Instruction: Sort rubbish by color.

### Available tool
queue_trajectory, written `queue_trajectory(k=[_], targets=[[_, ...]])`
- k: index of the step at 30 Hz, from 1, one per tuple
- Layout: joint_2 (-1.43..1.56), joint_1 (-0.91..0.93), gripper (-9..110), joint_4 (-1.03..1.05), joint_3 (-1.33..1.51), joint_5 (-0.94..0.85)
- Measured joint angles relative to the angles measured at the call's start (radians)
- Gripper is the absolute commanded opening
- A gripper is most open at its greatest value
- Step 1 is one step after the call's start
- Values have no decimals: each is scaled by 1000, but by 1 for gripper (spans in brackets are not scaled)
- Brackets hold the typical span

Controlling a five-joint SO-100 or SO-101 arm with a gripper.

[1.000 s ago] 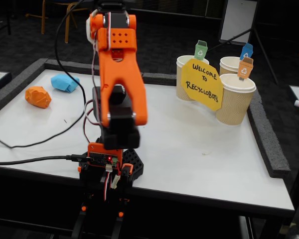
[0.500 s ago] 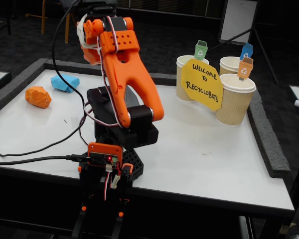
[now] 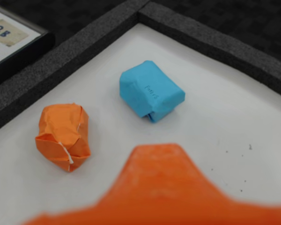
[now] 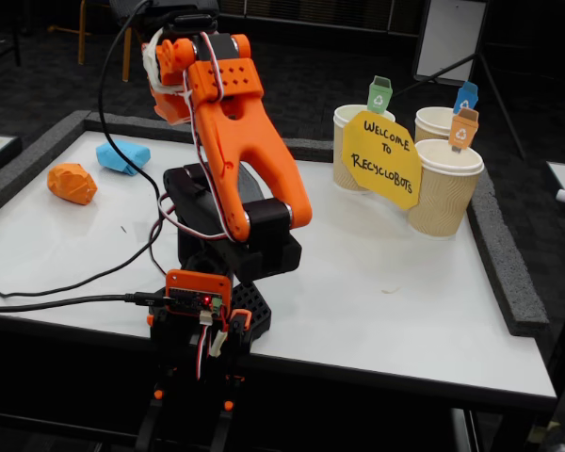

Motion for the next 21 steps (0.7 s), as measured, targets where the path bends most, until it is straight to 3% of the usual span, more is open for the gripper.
queue_trajectory(k=[21], targets=[[-353, 0, 1, -186, 20, 0]])
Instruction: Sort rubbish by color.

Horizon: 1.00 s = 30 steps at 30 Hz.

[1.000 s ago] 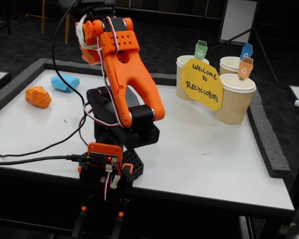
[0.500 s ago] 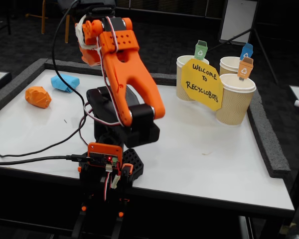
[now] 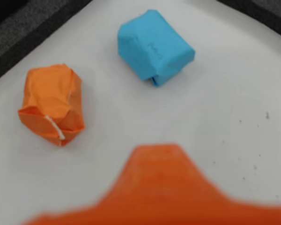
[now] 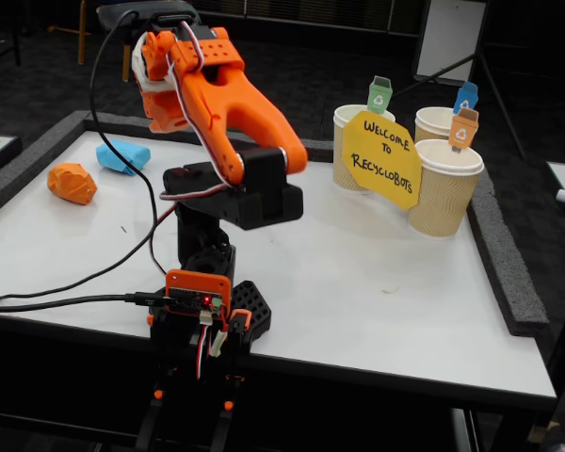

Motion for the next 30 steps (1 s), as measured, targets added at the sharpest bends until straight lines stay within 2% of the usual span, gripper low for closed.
queue_trajectory(k=[12, 30], targets=[[-196, 0, 1, -123, -17, 0], [-721, 8, 1, -249, -345, 0]])
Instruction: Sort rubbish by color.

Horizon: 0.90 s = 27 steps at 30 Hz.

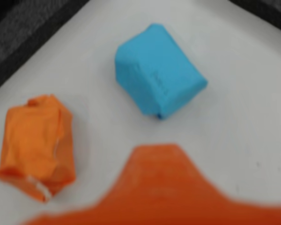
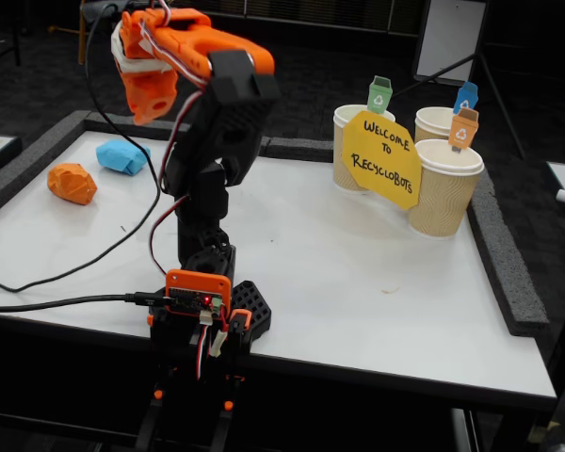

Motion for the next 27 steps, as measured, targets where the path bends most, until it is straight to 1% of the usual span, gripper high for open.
queue_trajectory(k=[6, 10, 14, 27], targets=[[-206, 46, 1, -29, -118, 0], [-331, 52, 4, -29, -199, 0], [-440, 52, 12, -29, -282, 0], [-742, 35, 26, 15, -529, 0]])
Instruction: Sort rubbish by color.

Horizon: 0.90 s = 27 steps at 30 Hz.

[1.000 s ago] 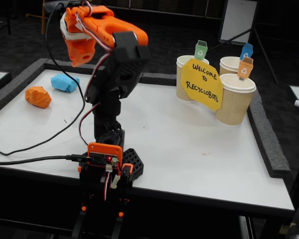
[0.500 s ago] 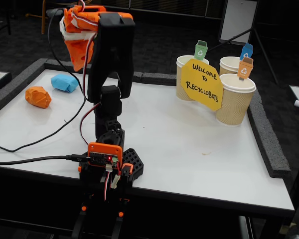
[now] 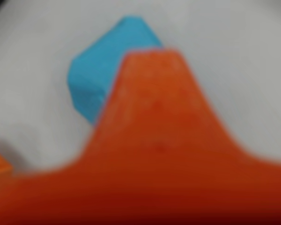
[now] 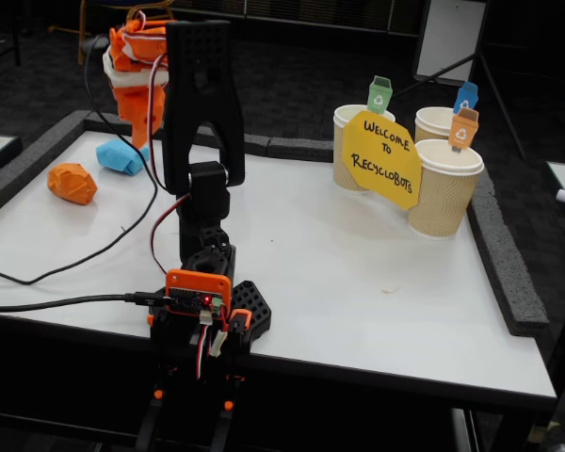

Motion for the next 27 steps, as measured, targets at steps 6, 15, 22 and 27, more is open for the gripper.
queue_trajectory(k=[6, 15, 22, 27], targets=[[-118, 0, 31, 32, -92, 0], [-290, 0, 29, 51, -249, 0], [-402, 0, 19, 51, -368, 2], [-433, 0, 6, 21, -403, 2]])
